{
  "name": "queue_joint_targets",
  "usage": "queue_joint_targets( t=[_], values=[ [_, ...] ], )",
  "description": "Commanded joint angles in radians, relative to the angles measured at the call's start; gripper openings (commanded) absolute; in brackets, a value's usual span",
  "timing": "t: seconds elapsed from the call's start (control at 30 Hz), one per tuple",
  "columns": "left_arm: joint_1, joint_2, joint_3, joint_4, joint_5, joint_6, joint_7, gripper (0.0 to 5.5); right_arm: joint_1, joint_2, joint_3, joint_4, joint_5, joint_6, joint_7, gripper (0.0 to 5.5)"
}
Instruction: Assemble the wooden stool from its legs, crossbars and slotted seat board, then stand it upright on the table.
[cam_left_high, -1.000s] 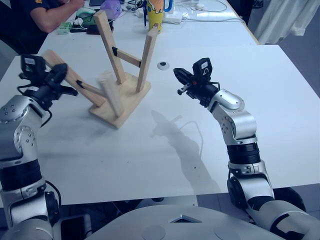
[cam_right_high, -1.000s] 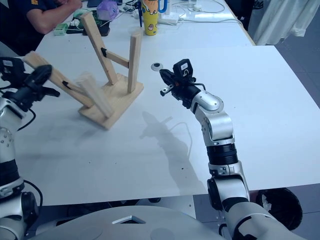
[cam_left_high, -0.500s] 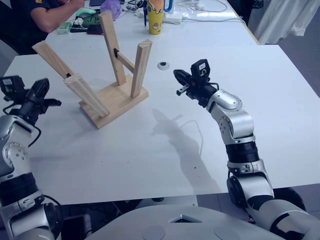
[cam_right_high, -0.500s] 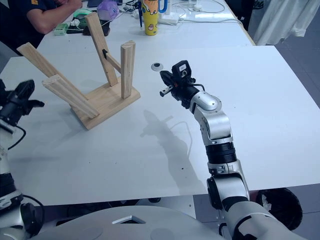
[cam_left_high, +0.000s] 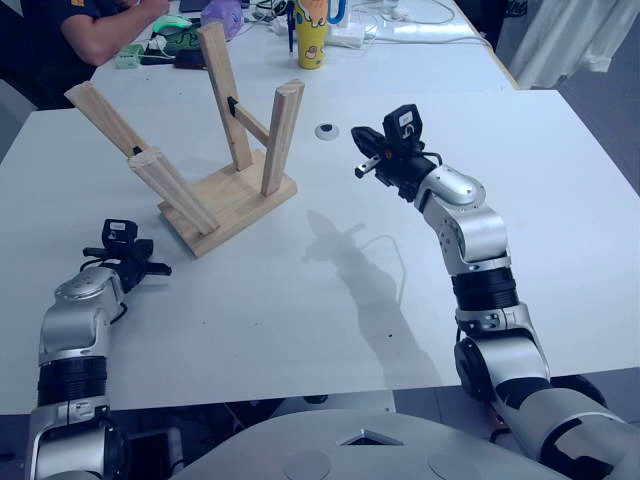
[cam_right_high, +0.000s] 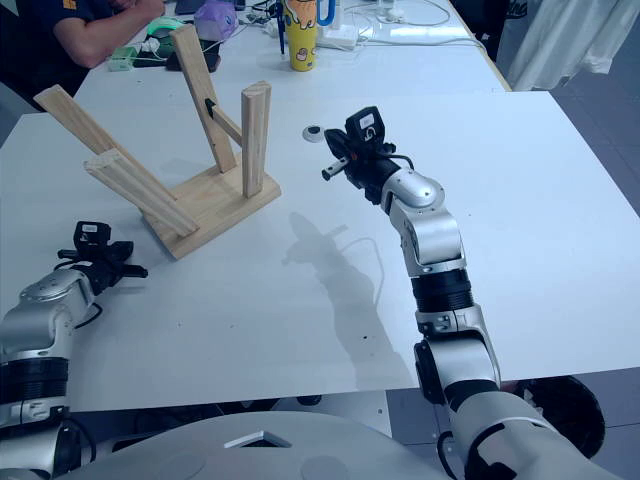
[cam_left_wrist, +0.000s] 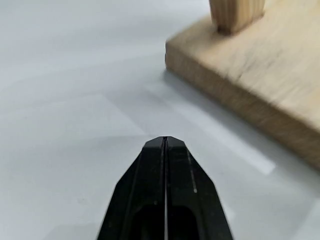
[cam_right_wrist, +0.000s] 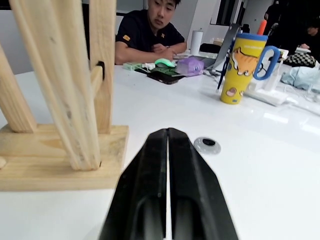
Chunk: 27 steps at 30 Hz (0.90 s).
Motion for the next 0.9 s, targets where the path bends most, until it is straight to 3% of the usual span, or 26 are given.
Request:
queue_joint_targets(
  t=[0.03,0.17,0.33,0.5,0.7,0.9],
  values=[
    [-0.092,-0.003,-0.058,0.101,0.053,-0.069,-0.018,0.04,-0.043,0.014,0.010,0.040,-0.007,-0.018,0.003,0.00],
    [-0.167,0.009,-0.104,0.205,0.093,-0.140,-0.065,0.04,-0.127,0.042,0.030,0.169,-0.018,-0.088,0.030,0.00],
    [-0.240,0.028,-0.136,0.326,0.134,-0.225,-0.116,0.04,-0.340,0.094,0.040,0.513,-0.051,-0.275,0.082,0.00],
    [-0.334,0.023,-0.174,0.444,0.180,-0.305,-0.149,0.04,-0.462,0.083,0.020,0.729,-0.060,-0.419,0.156,0.00],
    [-0.427,-0.021,-0.225,0.516,0.215,-0.371,-0.186,0.04,-0.425,0.031,0.023,0.686,-0.027,-0.451,0.380,0.00],
    [-0.399,-0.068,-0.251,0.397,0.188,-0.372,-0.258,0.04,-0.335,-0.002,0.015,0.501,0.022,-0.353,0.473,0.00]
  ],
)
